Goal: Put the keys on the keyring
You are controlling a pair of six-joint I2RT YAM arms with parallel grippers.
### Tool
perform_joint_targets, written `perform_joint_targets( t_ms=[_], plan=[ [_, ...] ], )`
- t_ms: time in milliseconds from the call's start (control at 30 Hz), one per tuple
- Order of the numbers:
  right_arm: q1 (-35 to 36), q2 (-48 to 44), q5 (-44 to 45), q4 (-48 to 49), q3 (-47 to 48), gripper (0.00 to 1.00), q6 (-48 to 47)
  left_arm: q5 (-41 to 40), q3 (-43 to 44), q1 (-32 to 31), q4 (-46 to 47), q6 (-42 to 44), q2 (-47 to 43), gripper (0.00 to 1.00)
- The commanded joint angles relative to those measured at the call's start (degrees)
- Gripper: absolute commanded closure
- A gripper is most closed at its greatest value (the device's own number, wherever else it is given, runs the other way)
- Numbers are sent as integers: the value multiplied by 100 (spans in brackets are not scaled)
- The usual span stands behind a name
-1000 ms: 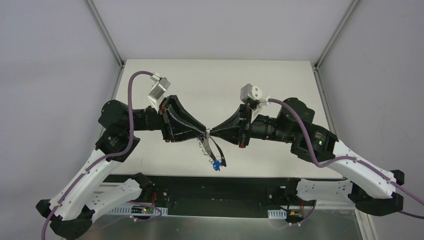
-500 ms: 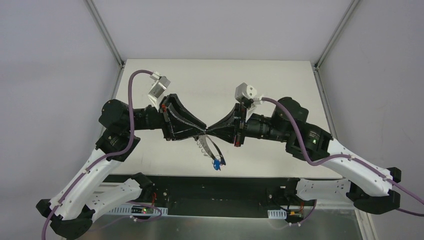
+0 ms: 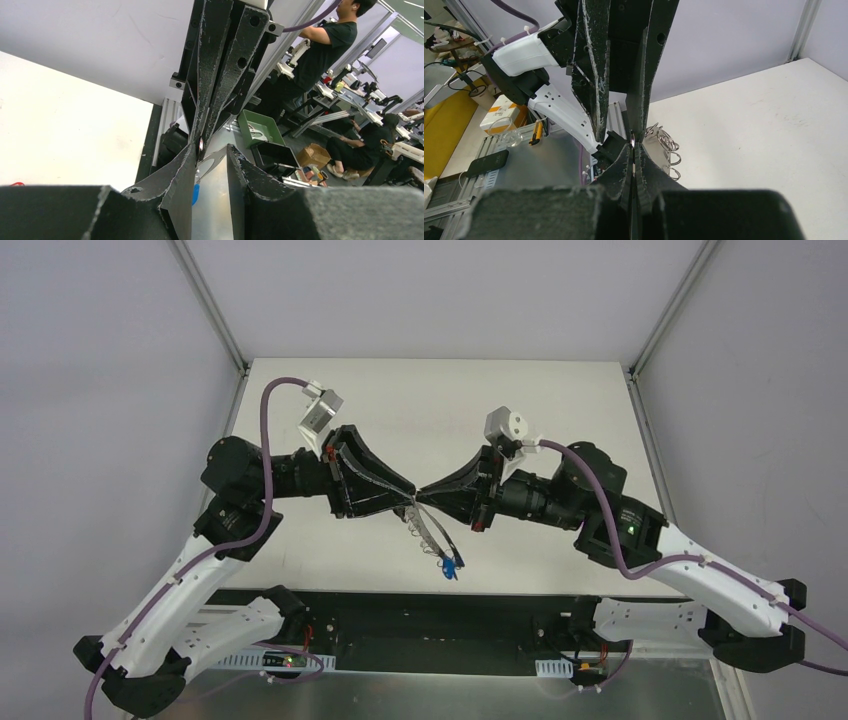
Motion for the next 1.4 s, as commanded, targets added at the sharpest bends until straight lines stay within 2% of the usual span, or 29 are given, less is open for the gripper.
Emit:
perform_joint_targets(
  t_ms=[0,167,300,633,800,933,1100,1300,1367],
  plan=[
    [-31,-259,375,946,47,100,-15,245,155,-58,47,8,-16,72],
    [-26,-293,446,1018,-13,100,-24,273,153,-58,47,-13,-4,73],
    [-26,-296,492,1094,-57,100,-15,266,135,-58,47,-2,-29,78],
    [-27,-403,572,1439,-240,100,76,322,134,-58,47,16,-21,100],
    [-27,-449,571,1418,-282,100,107,239,120,-58,4,181,-64,100],
    [-25,-420,532,894,-114,100,133,149,217,-58,-320,459,-14,100],
    [-25,-466,453,147,67,90,111,247,352,-58,-505,626,60,100],
    [-26,-532,378,-289,92,81,98,307,432,-58,-709,779,150,100],
    [-33,-522,345,-388,114,75,115,339,432,-58,-717,801,185,100]
  ],
)
